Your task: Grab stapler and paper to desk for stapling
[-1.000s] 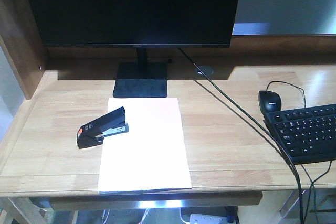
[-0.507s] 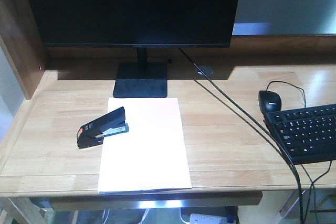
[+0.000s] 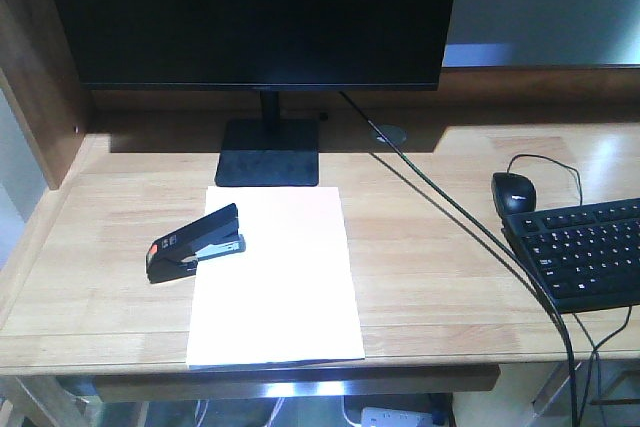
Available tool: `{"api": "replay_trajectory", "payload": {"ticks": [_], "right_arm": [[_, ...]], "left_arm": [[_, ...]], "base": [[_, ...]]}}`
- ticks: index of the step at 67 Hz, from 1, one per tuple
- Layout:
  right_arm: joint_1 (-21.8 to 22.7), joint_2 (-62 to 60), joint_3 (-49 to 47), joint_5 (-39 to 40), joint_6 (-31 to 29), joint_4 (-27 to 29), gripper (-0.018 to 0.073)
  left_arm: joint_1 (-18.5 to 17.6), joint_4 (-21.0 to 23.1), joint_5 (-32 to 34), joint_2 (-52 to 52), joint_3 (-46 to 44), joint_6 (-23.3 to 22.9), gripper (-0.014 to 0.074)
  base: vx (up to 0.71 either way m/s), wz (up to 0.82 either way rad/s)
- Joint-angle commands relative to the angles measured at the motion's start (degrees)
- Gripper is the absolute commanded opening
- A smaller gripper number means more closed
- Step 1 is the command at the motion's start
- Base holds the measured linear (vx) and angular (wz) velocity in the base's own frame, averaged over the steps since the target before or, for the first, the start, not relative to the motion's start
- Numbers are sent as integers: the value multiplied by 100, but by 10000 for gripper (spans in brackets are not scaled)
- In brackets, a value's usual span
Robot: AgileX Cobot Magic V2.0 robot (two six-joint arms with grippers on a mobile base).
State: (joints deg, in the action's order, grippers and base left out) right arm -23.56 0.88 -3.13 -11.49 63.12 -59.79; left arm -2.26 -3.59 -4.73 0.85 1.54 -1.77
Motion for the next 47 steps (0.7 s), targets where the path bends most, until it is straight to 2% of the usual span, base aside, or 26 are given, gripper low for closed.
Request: {"api": "replay_trajectory", "payload": {"ticks": [1, 7, 20, 26, 31, 34, 38, 47], "right_arm": [[14, 54, -171, -32, -171, 536, -9], [14, 54, -171, -243, -922, 1064, -9], [98, 54, -171, -159, -3697, 2516, -9], [603, 54, -171, 71, -4856, 3389, -9], [1320, 54, -171, 295, -5648, 4277, -9], [1656, 54, -171, 368, -5927, 4767, -9], [2032, 54, -171, 380, -6170, 5077, -9], [2284, 54, -171, 369, -6243, 5164, -9]], "left_arm": [[5, 45, 380, 76, 165, -8, -7], [5, 45, 380, 76, 165, -8, -7], [5, 45, 380, 76, 165, -8, -7], [5, 45, 380, 76, 165, -8, -7], [5, 45, 380, 76, 165, -8, -7], [5, 45, 380, 76, 165, -8, -7], [5, 45, 380, 76, 165, -8, -7], [5, 45, 380, 76, 165, -8, -7]], "base": [[0, 0], [0, 0], [0, 0], [0, 0], [0, 0], [0, 0], [0, 0], [0, 0]]}}
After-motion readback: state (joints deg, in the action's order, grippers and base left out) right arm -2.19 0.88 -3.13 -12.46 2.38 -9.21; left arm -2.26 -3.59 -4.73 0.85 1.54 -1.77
